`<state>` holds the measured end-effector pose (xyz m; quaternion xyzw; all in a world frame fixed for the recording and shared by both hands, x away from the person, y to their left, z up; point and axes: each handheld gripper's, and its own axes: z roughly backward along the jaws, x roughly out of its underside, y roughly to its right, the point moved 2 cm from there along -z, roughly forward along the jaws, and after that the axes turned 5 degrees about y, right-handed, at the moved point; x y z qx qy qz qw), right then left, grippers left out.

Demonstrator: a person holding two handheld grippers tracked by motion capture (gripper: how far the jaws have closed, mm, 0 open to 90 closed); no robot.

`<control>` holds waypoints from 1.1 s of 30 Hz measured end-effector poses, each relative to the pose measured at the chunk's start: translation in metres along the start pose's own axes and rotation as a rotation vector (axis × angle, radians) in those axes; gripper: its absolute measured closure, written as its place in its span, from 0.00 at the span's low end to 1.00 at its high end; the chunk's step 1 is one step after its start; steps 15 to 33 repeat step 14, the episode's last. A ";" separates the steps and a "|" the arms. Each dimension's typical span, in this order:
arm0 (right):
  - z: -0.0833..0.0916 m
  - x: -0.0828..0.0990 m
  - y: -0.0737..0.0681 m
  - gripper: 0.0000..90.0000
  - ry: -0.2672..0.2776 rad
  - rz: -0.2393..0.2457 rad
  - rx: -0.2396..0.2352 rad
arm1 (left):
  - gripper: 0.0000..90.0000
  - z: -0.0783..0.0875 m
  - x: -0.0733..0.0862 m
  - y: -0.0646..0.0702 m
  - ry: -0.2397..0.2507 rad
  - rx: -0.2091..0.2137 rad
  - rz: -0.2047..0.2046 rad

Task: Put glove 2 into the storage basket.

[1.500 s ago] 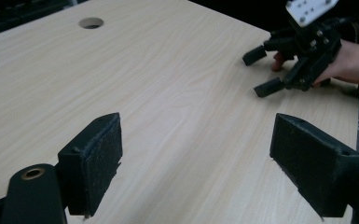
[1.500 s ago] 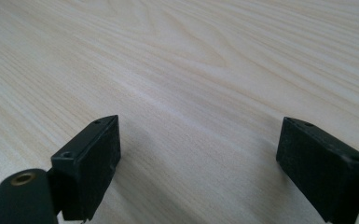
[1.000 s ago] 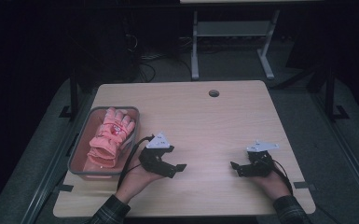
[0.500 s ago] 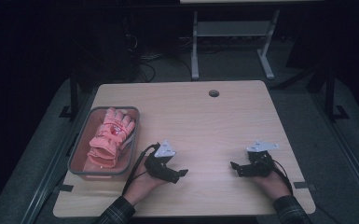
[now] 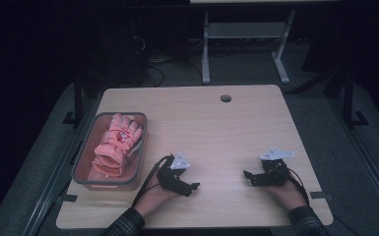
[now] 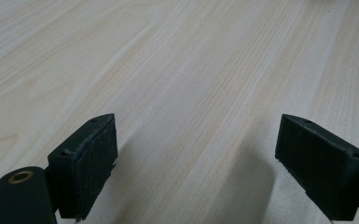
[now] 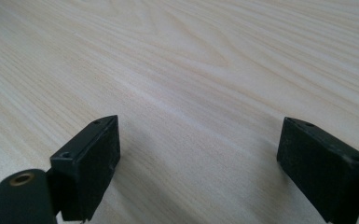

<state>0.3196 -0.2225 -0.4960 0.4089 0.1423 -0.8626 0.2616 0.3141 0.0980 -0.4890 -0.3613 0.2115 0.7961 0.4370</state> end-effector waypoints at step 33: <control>0.000 0.000 0.000 0.14 0.001 -0.002 0.000 | 0.12 -0.002 0.003 0.001 0.023 -0.005 -0.017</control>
